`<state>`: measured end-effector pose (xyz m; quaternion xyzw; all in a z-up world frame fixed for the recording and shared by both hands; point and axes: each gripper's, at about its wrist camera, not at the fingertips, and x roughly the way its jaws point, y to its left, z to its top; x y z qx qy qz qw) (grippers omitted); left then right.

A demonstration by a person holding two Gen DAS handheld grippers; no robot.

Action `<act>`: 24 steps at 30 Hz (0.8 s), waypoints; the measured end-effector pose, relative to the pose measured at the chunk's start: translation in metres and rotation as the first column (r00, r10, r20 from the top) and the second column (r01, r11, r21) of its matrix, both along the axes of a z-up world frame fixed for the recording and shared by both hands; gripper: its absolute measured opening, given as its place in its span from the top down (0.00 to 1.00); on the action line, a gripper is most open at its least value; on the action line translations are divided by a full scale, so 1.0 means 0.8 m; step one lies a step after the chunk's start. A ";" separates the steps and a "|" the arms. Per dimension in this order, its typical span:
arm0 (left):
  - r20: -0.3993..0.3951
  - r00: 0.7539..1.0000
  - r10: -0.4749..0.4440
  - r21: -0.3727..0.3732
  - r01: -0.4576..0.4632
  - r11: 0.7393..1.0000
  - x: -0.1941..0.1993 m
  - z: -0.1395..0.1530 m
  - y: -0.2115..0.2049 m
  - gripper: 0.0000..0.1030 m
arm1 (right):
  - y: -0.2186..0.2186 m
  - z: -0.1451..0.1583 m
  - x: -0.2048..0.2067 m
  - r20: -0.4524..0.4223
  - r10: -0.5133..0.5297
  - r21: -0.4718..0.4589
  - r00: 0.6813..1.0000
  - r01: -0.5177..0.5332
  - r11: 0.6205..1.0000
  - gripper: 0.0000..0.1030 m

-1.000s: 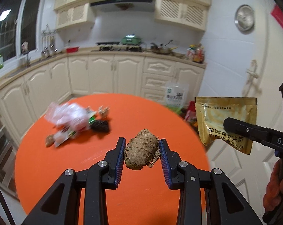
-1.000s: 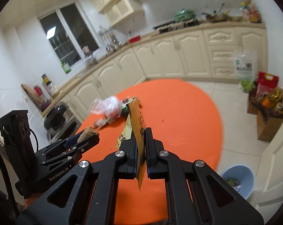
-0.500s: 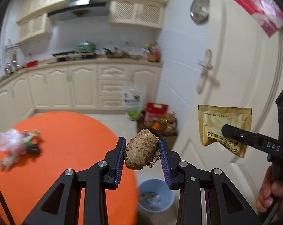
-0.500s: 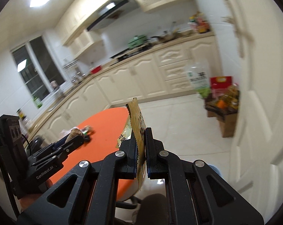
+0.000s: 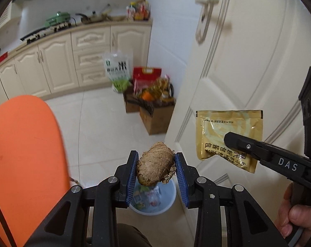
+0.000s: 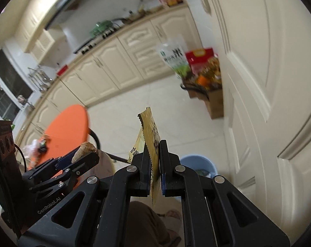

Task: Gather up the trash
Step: 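Open both tools over the blue bin to drop the items, then return both tools to the orange table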

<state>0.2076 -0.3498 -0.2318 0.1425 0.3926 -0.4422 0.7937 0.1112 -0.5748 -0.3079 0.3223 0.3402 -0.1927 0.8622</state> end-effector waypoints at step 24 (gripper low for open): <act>-0.028 0.999 0.032 0.227 -0.025 0.974 0.085 -0.081 -0.203 0.01 | -0.071 -0.127 0.007 -0.146 -0.127 0.149 0.981 0.149 0.978 0.08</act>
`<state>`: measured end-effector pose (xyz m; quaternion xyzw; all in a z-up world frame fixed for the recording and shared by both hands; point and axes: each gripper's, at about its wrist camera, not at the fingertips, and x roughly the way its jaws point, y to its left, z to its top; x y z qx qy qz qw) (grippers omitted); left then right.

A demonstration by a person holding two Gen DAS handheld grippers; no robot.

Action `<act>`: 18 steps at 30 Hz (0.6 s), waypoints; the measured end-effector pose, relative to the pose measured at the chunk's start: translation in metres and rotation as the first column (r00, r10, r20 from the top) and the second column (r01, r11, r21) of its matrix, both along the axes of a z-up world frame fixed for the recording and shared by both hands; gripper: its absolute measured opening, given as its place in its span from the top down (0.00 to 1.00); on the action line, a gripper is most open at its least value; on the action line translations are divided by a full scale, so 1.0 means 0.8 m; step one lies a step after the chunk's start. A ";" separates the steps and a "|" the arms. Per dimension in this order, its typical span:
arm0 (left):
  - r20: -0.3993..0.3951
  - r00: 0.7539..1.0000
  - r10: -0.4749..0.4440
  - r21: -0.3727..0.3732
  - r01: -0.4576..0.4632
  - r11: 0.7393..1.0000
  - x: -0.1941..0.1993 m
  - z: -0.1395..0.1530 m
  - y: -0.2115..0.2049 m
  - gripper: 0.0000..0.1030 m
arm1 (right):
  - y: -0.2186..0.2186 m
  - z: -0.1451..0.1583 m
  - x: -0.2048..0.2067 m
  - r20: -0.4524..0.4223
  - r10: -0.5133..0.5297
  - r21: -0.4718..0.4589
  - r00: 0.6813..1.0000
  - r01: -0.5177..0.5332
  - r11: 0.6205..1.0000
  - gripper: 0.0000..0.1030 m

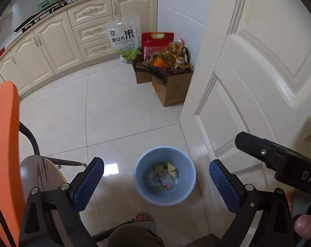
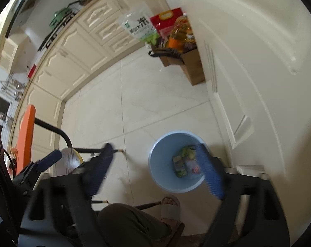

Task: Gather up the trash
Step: 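Return both tools to the orange table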

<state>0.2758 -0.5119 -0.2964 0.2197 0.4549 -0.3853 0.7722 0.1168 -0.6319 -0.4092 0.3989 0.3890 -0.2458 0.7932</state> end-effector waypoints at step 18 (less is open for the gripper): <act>0.121 0.982 0.144 -0.303 -0.102 0.947 -0.084 0.137 0.223 0.01 | 0.072 0.138 -0.002 0.129 0.024 -0.126 0.991 -0.007 0.992 0.00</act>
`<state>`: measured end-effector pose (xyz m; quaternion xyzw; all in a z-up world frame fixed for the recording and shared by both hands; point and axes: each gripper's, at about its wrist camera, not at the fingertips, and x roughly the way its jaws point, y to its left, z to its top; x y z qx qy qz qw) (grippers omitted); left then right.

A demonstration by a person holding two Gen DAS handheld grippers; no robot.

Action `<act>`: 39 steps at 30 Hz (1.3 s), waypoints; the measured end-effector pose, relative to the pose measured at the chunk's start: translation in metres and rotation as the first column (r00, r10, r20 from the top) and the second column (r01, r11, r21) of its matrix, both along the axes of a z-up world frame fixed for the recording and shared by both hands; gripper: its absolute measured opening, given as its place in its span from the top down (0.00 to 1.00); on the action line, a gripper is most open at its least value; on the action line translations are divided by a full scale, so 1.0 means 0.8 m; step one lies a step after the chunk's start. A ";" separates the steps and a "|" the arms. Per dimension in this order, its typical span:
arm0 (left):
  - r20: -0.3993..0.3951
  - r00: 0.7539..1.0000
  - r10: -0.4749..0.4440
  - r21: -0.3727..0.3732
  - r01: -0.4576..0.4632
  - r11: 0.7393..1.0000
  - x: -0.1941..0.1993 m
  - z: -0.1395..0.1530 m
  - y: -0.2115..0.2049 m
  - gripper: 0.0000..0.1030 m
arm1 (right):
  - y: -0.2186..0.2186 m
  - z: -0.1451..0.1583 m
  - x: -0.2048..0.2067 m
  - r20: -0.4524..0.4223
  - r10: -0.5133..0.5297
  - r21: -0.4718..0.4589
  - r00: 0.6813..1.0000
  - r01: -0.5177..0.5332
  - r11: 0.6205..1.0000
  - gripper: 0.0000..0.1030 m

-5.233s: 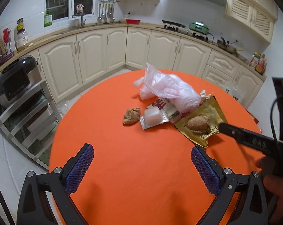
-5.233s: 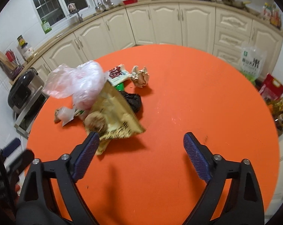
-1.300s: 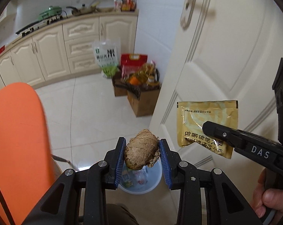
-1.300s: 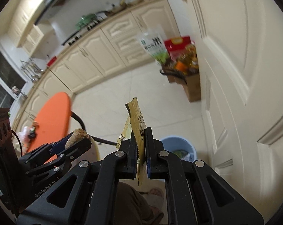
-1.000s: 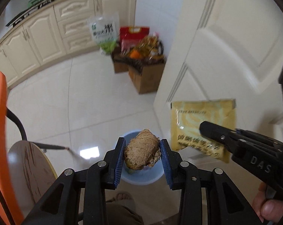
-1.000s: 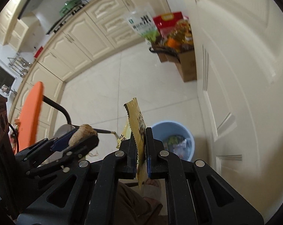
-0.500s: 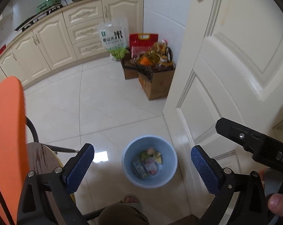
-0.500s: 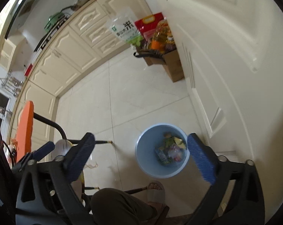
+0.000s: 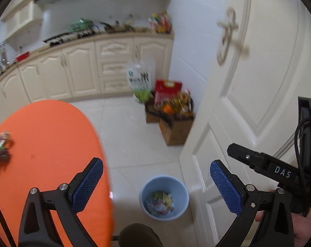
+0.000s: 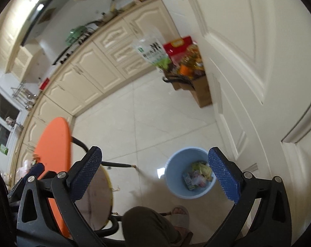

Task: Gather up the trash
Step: 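Return both tools to the orange table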

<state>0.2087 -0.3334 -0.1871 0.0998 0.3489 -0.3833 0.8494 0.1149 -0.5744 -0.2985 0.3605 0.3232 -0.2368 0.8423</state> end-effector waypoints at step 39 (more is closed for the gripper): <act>0.196 0.702 0.685 -0.261 -0.636 0.727 -0.240 0.041 0.426 0.01 | 0.511 0.227 0.150 0.071 0.618 -0.528 0.783 -0.497 0.689 0.00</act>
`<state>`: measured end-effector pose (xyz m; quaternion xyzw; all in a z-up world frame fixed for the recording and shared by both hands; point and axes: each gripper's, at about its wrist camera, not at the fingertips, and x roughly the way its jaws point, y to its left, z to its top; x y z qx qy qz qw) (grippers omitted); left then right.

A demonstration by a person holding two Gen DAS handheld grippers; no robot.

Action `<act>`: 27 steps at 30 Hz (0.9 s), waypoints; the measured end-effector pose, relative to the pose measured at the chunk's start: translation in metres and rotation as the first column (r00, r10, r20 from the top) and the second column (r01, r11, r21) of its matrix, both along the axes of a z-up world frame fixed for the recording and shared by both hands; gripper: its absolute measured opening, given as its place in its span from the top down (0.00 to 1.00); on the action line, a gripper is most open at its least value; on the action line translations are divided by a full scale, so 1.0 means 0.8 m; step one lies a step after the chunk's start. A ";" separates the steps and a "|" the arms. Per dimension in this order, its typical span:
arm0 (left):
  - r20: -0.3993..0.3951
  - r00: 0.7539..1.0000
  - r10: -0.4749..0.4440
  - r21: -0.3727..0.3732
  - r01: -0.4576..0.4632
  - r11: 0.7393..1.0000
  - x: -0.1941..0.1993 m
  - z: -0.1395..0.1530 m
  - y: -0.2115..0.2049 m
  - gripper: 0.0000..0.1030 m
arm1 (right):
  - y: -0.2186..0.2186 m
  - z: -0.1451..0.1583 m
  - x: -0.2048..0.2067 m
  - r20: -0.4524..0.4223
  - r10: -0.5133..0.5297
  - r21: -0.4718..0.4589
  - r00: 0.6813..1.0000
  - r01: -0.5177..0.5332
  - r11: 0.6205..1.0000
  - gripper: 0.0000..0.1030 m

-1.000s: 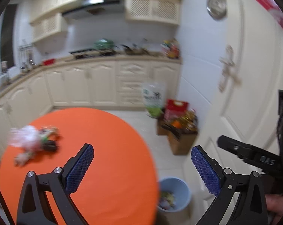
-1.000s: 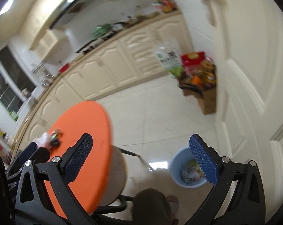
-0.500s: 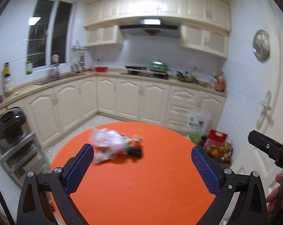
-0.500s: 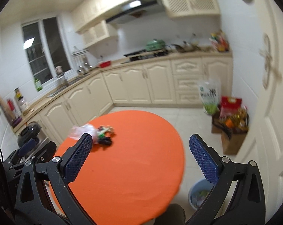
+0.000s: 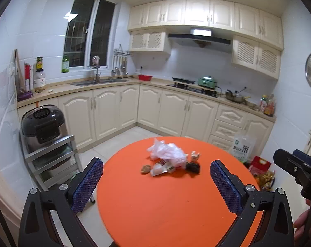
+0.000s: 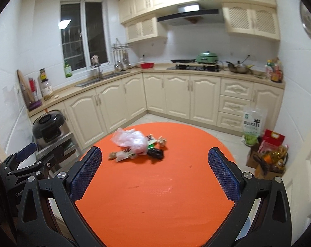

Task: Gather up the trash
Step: 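Return both tools to the orange table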

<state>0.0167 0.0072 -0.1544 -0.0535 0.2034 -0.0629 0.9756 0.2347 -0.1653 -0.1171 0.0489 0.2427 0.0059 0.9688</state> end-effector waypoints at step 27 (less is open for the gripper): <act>-0.301 0.953 0.017 0.017 -0.013 1.000 0.350 -0.021 -0.032 0.01 | -0.058 -0.197 0.237 -0.367 0.057 0.055 0.929 -0.040 0.998 0.00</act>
